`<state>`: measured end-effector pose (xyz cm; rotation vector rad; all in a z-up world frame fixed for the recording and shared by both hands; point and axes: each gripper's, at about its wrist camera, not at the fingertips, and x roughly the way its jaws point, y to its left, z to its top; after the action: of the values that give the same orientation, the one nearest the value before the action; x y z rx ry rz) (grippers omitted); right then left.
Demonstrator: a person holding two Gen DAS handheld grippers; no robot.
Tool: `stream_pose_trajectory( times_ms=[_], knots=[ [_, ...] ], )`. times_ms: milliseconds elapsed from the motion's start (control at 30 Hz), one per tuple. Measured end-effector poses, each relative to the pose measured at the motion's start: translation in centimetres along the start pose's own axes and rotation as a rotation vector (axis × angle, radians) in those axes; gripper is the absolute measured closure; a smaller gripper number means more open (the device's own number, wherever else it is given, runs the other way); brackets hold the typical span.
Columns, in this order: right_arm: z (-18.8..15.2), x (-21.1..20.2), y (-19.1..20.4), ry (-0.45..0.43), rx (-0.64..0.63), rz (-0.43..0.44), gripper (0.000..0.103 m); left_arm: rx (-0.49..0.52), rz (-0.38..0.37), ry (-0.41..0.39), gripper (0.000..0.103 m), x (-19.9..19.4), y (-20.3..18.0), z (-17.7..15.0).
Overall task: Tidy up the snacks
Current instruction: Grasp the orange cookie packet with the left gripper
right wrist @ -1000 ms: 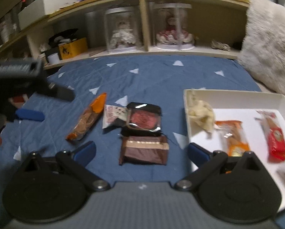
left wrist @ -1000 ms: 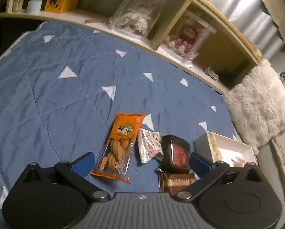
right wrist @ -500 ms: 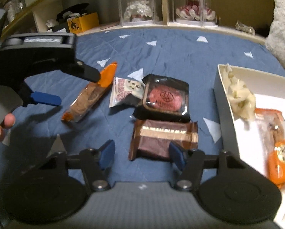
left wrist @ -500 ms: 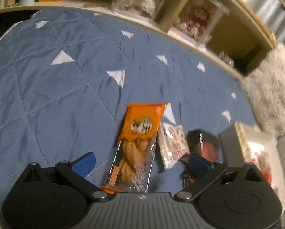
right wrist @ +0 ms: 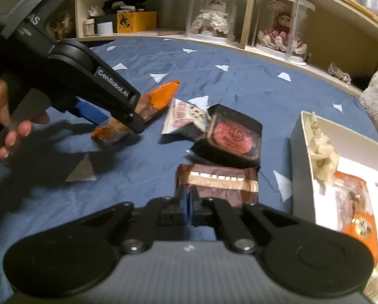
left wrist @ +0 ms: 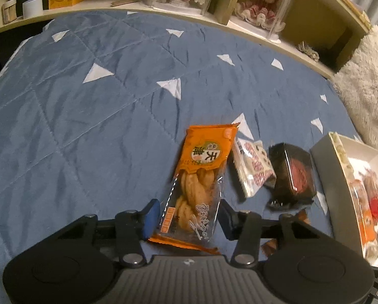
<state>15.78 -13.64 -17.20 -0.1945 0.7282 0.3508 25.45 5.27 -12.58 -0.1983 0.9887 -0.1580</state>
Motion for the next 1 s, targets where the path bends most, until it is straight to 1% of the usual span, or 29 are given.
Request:
stream_pose_trajectory(
  times_ms=[67,167,200,267,333,400,433,467,533,567,600,633,667,733,800,867,900,967,1000],
  knots=[
    [-0.1,-0.6,0.1,0.012,0.025,0.033,0.101,0.016,0.023,0.019,0.052,-0.7,0.0,-0.4],
    [-0.4,-1.9,0.7,0.031,0.050,0.091,0.103,0.080,0.073,0.057,0.052,-1.8,-0.1,-1.2],
    [-0.6,-2.4,1.0,0.041,0.058,0.119,0.103,0.105,0.089,0.072,0.052,-2.1,-0.1,-1.5],
    [-1.0,-3.1,1.7,0.064,0.070,0.175,0.103,0.122,0.106,0.096,0.051,-2.6,0.3,-2.1],
    [-1.1,-3.5,2.3,0.085,0.061,0.220,0.102,0.130,0.110,0.115,0.051,-3.0,0.5,-2.7],
    [-1.2,-4.0,2.6,0.077,0.045,0.233,0.098,0.128,0.096,0.125,0.046,-3.3,0.6,-2.9],
    [-1.0,-4.1,2.5,0.069,0.045,0.228,0.086,0.125,0.083,0.121,0.037,-3.5,0.6,-2.9],
    [-0.8,-4.0,2.2,0.059,0.056,0.209,0.065,0.129,0.073,0.115,0.027,-3.6,0.4,-2.8],
    [-0.3,-3.8,1.3,0.041,0.081,0.175,0.040,0.145,0.067,0.108,0.018,-3.4,-0.1,-2.7],
    [0.0,-3.6,0.9,0.033,0.091,0.164,0.035,0.152,0.066,0.112,0.017,-3.1,-0.3,-2.6],
    [0.4,-3.3,0.4,0.030,0.097,0.158,0.032,0.154,0.067,0.120,0.017,-2.8,-0.5,-2.6],
    [0.7,-2.9,-0.1,0.032,0.103,0.154,0.025,0.155,0.069,0.131,0.017,-2.4,-0.5,-2.6],
    [1.0,-2.4,-0.6,0.035,0.110,0.148,0.023,0.156,0.073,0.140,0.017,-2.0,-0.5,-2.6],
    [1.7,-1.5,-1.4,0.054,0.135,0.133,0.021,0.161,0.076,0.146,0.017,-1.6,-0.6,-2.5],
    [2.0,-0.5,-1.8,0.068,0.167,0.140,0.019,0.161,0.072,0.148,0.015,-1.5,-0.6,-2.3],
    [2.2,0.6,-2.0,0.093,0.172,0.153,0.016,0.158,0.063,0.152,0.014,-1.3,-0.6,-2.3],
    [2.2,1.1,-2.1,0.104,0.167,0.143,0.015,0.156,0.057,0.156,0.014,-1.2,-0.6,-2.2],
    [1.8,1.8,-1.8,0.144,0.150,0.109,0.015,0.139,0.028,0.170,0.014,-1.1,-0.6,-2.2],
    [1.7,1.9,-2.0,0.157,0.148,0.116,0.015,0.110,0.001,0.183,0.014,-1.0,-0.4,-2.2]
  ],
)
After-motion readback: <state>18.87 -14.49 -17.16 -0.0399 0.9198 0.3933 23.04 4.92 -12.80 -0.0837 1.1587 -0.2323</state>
